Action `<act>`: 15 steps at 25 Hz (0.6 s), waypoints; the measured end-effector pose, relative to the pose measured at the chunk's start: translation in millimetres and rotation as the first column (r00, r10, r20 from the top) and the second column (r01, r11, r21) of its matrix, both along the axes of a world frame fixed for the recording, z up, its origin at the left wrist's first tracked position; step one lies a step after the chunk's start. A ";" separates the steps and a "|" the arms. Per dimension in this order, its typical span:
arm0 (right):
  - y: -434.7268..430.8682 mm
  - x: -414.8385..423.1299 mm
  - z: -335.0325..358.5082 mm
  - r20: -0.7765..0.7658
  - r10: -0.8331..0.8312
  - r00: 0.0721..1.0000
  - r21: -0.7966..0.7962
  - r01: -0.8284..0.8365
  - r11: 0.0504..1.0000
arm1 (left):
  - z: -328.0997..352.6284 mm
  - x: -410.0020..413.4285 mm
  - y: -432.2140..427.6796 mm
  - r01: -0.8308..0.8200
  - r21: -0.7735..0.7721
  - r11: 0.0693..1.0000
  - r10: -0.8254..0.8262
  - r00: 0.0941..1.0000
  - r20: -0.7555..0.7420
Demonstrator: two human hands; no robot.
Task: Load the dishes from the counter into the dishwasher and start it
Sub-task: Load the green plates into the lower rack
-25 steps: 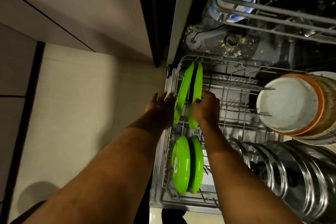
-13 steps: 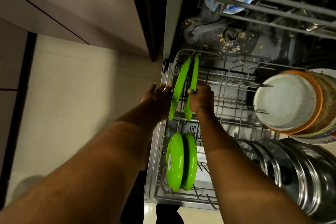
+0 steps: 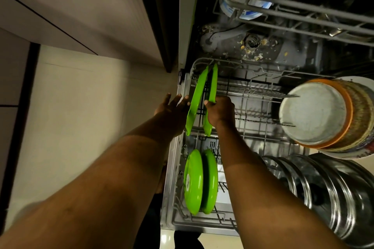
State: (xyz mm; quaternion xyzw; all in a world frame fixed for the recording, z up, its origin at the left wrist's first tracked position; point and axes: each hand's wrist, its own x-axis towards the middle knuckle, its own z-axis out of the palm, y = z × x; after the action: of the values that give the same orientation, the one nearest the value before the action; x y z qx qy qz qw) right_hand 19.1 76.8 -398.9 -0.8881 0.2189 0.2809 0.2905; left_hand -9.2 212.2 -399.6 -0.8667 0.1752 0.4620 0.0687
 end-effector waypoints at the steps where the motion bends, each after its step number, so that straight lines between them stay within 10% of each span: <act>1: 2.0 -1.4 2.6 0.005 0.006 1.000 -0.019 -0.005 1.000 | 1.0 -2.2 -1.0 -0.021 -0.008 1.000 0.021 1.000 0.018; 9: 21.7 -38.7 33.8 0.322 0.030 0.946 -0.221 0.044 0.974 | 23.8 -27.1 5.9 -0.295 -0.097 0.951 0.300 0.953 0.037; 15: 48.4 -27.8 26.4 0.084 0.019 0.996 -0.125 -0.009 0.992 | 21.7 -27.5 -1.2 -0.256 -0.145 0.956 0.261 0.965 0.016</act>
State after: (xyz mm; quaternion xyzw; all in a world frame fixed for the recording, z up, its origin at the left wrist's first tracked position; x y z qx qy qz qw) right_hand -8.7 125.2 -372.5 -0.9172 0.2172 0.2307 0.2415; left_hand -36.8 211.0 -377.9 -0.8927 0.0914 0.4382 -0.0512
